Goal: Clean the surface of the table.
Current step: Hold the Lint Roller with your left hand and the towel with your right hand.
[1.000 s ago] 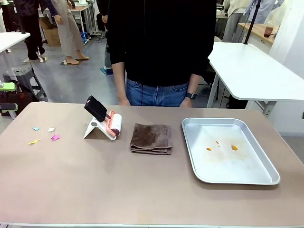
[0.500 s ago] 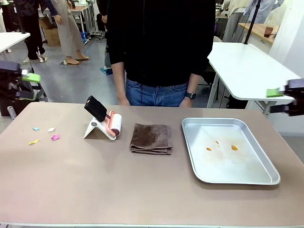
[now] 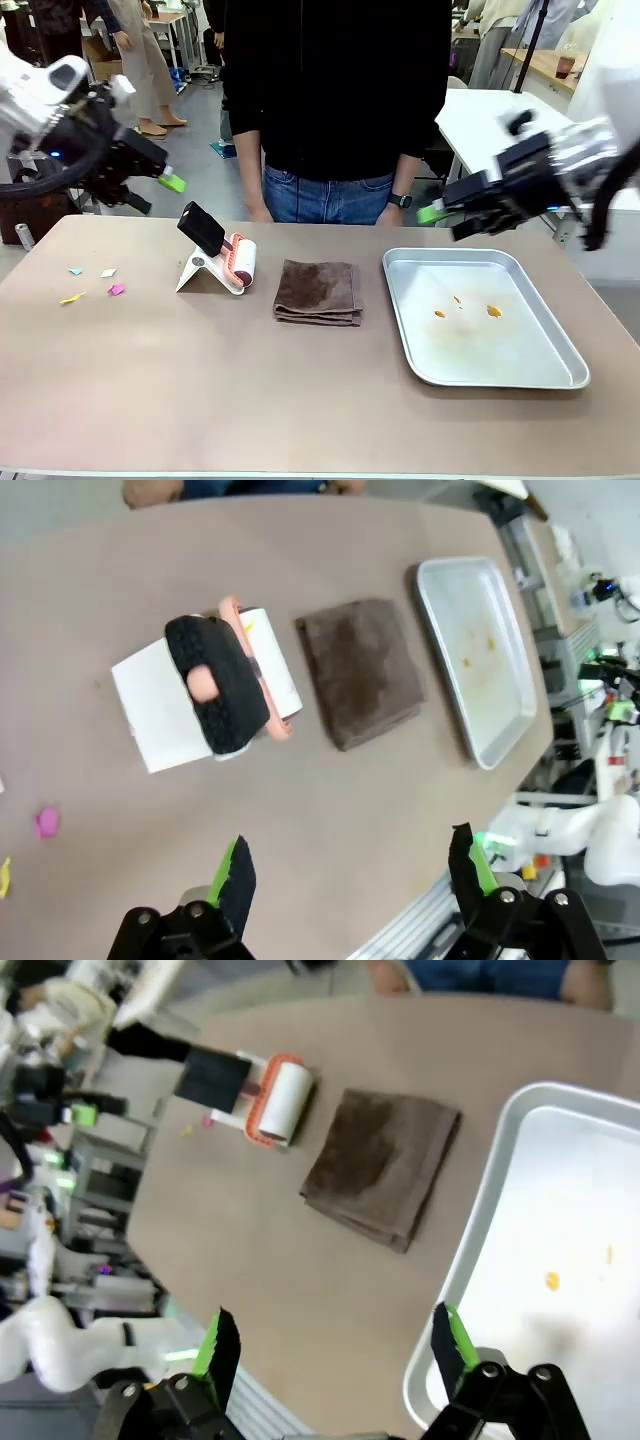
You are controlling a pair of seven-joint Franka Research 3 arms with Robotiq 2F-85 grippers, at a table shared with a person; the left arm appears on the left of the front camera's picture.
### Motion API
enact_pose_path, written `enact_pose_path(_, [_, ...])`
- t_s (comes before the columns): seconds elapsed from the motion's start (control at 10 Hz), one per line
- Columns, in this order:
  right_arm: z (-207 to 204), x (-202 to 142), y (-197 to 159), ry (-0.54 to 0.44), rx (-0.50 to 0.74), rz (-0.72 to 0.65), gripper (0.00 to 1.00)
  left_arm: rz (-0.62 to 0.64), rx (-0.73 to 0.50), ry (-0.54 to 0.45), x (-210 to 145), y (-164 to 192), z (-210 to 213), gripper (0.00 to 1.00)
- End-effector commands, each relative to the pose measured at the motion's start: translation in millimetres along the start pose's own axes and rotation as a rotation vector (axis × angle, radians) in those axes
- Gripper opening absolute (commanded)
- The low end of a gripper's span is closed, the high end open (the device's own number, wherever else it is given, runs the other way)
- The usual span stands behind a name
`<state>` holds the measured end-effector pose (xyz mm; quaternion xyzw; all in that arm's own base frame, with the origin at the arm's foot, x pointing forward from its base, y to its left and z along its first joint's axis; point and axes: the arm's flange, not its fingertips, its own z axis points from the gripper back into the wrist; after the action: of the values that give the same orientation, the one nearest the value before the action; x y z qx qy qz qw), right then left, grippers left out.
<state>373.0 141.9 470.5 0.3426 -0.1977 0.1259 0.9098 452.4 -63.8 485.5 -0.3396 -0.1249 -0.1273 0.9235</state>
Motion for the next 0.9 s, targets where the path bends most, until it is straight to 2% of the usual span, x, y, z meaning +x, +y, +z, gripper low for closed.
enact_pose_path(0.0, [-50.0, 35.8, 5.0, 0.107, -0.101, 0.015, 1.00, 0.021, 0.051, 0.060, 26.0, -0.2, -6.5, 1.00])
enact_pose_path(0.2, [-84.0, 37.9, 11.0, 0.156, -0.145, 0.037, 1.00, 0.065, 0.092, 0.043, 29.7, -0.2, -8.6, 1.00])
enact_pose_path(0.3, [-88.2, 38.0, 5.2, 0.128, -0.126, 0.020, 1.00, 0.096, 0.118, 0.031, 27.7, 0.7, -6.9, 1.00])
enact_pose_path(0.4, [-84.9, 24.2, 9.6, 0.147, -0.103, 0.054, 1.00, 0.169, 0.132, 0.018, 20.4, 0.6, -0.9, 1.00])
enact_pose_path(0.5, [-84.9, 24.2, 9.6, 0.147, -0.103, 0.054, 1.00, 0.054, 0.082, 0.048, 31.2, 4.4, -14.5, 1.00])
enact_pose_path(0.8, [-91.3, 29.1, 6.9, 0.152, -0.103, 0.054, 1.00, 0.091, 0.095, 0.040, 29.9, 4.4, -9.8, 1.00])
